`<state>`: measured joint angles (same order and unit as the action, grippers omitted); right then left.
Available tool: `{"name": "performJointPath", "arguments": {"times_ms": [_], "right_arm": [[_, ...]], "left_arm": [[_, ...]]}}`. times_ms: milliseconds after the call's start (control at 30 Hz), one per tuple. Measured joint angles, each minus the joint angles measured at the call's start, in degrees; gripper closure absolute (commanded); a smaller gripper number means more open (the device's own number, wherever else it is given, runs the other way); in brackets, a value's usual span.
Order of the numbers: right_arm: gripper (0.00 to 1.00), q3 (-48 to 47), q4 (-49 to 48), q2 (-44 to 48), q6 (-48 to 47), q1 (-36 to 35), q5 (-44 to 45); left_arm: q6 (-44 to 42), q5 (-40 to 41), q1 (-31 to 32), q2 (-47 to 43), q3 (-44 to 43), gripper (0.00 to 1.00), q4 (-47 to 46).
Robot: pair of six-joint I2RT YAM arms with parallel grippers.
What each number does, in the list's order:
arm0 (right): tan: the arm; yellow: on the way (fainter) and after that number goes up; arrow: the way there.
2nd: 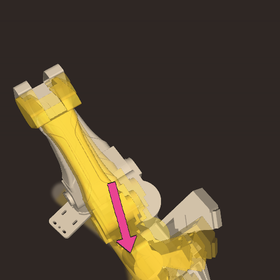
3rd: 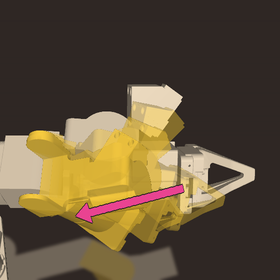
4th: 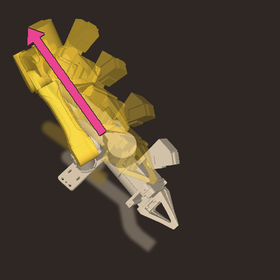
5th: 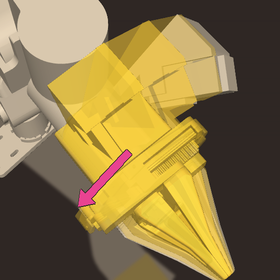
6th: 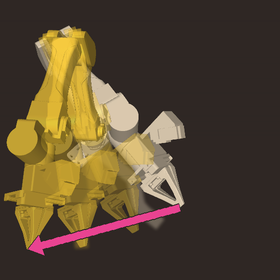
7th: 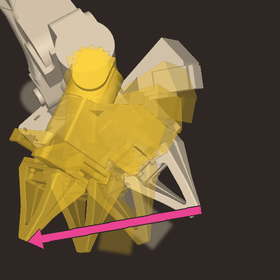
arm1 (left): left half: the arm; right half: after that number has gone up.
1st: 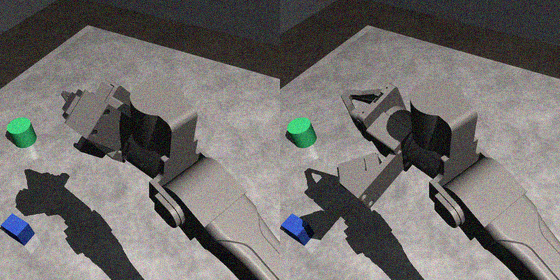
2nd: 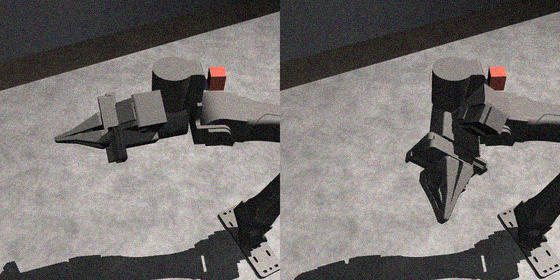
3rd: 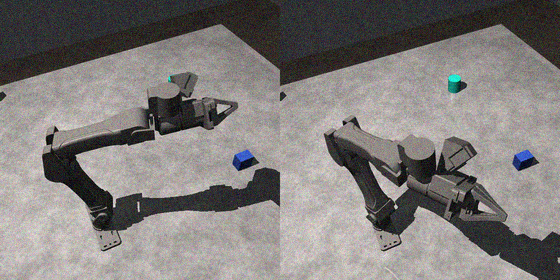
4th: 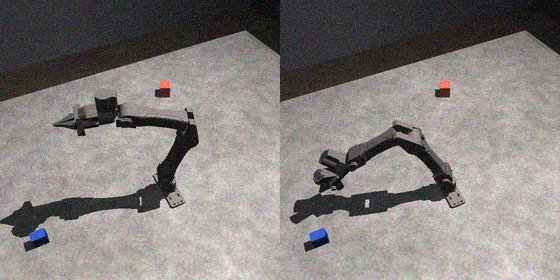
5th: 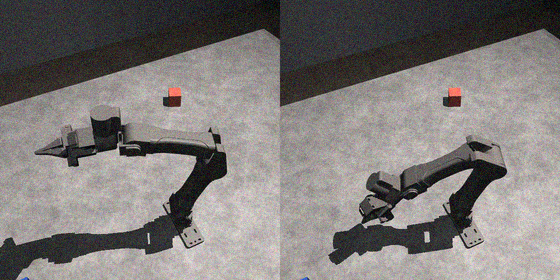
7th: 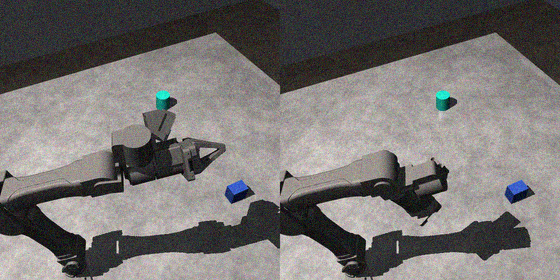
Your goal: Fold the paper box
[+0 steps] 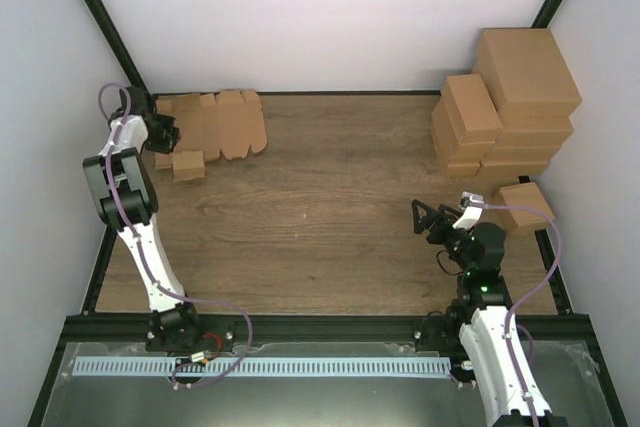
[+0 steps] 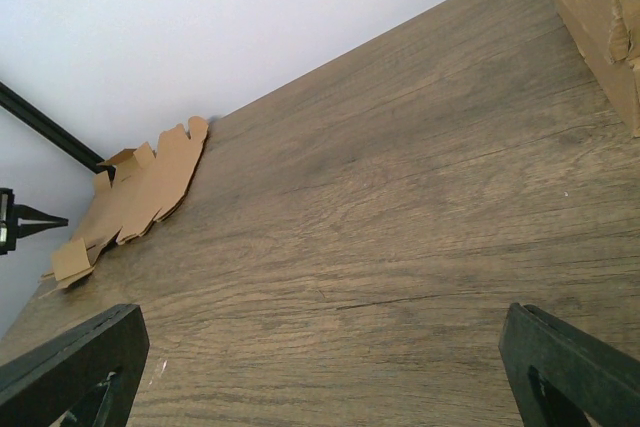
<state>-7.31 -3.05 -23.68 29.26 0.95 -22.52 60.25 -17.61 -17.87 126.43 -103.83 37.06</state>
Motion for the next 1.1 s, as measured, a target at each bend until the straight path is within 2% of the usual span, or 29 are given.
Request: {"name": "performJointPath", "arguments": {"times_ms": [367,800,1100], "right_arm": [[0.00,0.0,0.0,0.2,0.0,0.0,0.0],[0.00,0.0,0.0,0.2,0.0,0.0,0.0],[0.00,0.0,0.0,0.2,0.0,0.0,0.0]], "left_arm": [[-0.1,-1.5,0.0,0.9,5.7,0.96,-0.2],[-0.9,-4.7,2.0,-18.5,32.8,0.96,-7.0],[-3.5,-5.6,5.6,-22.9,44.3,0.96,-9.8]]}}
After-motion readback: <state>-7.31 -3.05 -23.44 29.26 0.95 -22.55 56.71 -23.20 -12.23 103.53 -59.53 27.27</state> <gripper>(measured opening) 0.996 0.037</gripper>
